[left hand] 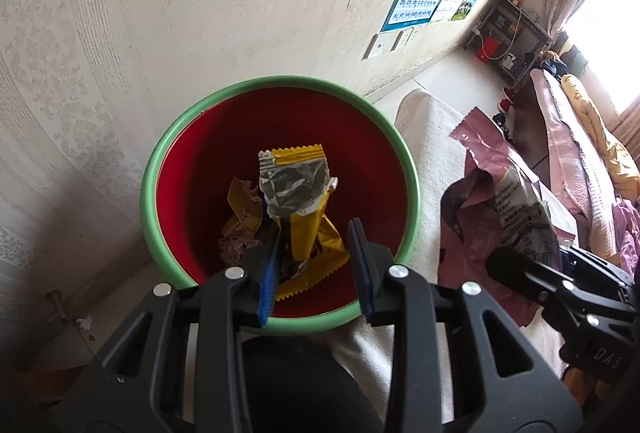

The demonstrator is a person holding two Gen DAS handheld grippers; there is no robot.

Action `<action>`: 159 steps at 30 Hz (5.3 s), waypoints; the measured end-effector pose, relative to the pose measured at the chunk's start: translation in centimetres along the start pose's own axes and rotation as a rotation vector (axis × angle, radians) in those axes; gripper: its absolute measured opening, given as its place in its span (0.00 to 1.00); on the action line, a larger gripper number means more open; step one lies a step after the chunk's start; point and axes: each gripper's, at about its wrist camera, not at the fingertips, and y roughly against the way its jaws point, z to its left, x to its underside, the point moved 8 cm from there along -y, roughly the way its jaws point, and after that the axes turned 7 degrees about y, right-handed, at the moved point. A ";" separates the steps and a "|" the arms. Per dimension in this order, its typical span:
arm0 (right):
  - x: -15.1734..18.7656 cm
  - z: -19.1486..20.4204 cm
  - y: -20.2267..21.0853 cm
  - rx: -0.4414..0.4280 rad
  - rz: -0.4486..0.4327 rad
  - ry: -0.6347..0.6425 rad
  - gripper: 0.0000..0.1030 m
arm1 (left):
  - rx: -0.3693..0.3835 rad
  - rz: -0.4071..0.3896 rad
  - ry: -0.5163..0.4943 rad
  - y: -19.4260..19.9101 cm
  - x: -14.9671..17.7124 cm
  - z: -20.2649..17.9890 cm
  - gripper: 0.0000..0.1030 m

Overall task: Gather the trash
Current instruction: 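Open the right tool to drop the pink bag while the left drops the gold wrapper, then grasp the brown chocolate wrapper with the left tool while the right grasps the milk carton, then carry the brown wrapper and white milk carton over the red bucket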

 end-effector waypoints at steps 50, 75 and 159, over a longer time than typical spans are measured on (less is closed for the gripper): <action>8.7 -16.5 1.4 0.222 0.322 0.293 0.77 | 0.084 0.147 -0.062 -1.5 6.5 -6.7 0.75; 18.7 -18.4 8.9 0.229 0.140 -0.365 0.55 | 0.238 0.276 -0.326 -3.7 12.4 -17.7 0.75; 14.9 -10.4 4.0 0.207 0.160 -0.095 0.51 | 0.105 0.149 -0.115 -2.3 8.1 -9.8 0.55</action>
